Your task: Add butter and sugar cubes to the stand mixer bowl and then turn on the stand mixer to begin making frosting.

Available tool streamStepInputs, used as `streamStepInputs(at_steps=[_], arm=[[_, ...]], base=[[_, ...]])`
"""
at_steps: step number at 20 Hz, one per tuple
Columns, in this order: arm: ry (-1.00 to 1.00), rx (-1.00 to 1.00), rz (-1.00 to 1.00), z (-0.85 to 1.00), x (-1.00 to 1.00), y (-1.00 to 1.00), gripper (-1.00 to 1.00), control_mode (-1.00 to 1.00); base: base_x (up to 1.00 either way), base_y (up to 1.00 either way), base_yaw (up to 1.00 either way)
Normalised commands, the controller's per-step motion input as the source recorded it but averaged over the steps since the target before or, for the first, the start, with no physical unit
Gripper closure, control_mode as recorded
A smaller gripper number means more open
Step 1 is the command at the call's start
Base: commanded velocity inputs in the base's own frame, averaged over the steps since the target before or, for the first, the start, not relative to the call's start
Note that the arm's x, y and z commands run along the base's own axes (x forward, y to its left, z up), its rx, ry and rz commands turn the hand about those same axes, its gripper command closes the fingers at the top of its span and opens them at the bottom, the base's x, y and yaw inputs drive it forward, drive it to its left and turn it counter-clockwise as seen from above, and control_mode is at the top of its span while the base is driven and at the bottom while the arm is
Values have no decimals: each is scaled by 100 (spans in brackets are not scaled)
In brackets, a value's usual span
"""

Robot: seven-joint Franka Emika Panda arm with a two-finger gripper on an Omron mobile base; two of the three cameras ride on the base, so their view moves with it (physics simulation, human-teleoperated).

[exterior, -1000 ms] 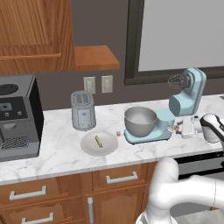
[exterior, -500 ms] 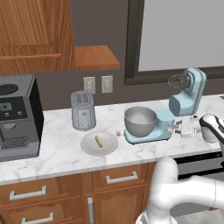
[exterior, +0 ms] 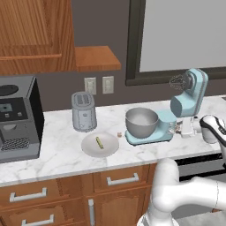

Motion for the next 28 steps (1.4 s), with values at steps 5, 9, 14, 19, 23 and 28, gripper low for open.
streamStepInputs(at_steps=[5,9,14,19,23,28], arm=[[0,0,0,-5,17,0,-100,-100],[0,0,0,-9,20,0,-100,-100],[0,0,0,-13,9,-11,-100,-100],[0,0,0,-17,0,-28,-100,-100],[0,0,0,-22,0,-20,100,-100],[0,0,0,-26,0,-12,100,-100]], base=[[0,0,0],[0,0,0],[0,0,0],[0,0,0],[0,0,0],[0,0,0]])
